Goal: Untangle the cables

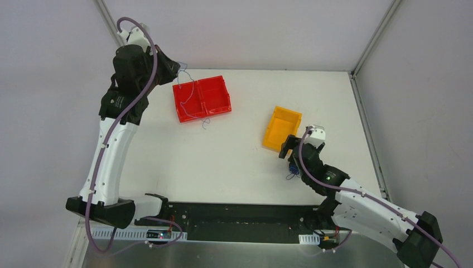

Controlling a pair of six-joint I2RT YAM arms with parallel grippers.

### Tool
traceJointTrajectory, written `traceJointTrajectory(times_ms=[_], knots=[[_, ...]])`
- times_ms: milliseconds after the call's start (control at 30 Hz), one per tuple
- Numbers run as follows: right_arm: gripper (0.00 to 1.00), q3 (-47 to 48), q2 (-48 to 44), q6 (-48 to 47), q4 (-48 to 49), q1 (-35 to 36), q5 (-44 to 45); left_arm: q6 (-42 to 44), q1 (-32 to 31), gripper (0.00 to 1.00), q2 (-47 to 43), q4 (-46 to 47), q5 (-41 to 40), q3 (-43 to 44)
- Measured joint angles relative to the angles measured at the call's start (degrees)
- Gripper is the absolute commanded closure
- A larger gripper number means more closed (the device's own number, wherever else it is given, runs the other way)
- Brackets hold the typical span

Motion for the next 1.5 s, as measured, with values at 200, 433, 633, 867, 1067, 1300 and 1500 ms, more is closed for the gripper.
traceJointTrajectory(times_ms=[200,433,633,867,1067,1300,1500], knots=[[0.14,0.6,1.1,-0.8,0.6,-0.1,-0.3,1.5,0.0,1.00,4.6,-0.1,-3.4,4.2],[0.14,1.2,1.2,-1.7,1.2,-0.5,-0.5,2.7,0.0,1.00,9.0,0.0,-6.3,9.6],[0.14,1.2,1.2,-1.9,1.2,-0.6,-0.7,3.1,0.8,1.00,12.2,0.0,-6.6,15.2],[0.14,1.2,1.2,-2.1,1.2,-0.7,-1.0,3.2,1.5,1.00,15.6,0.8,-6.7,17.7],[0.14,1.2,0.8,-2.1,1.2,-0.8,-1.0,3.2,2.3,1.00,18.0,1.2,-8.0,15.6],[0.14,1.2,-0.3,-2.1,0.7,-0.9,-1.0,3.2,3.7,1.00,19.2,1.3,-9.5,13.5],[0.14,1.3,-0.3,-2.1,0.7,-1.0,-1.0,3.5,4.1,1.00,19.8,2.9,-11.1,13.4]])
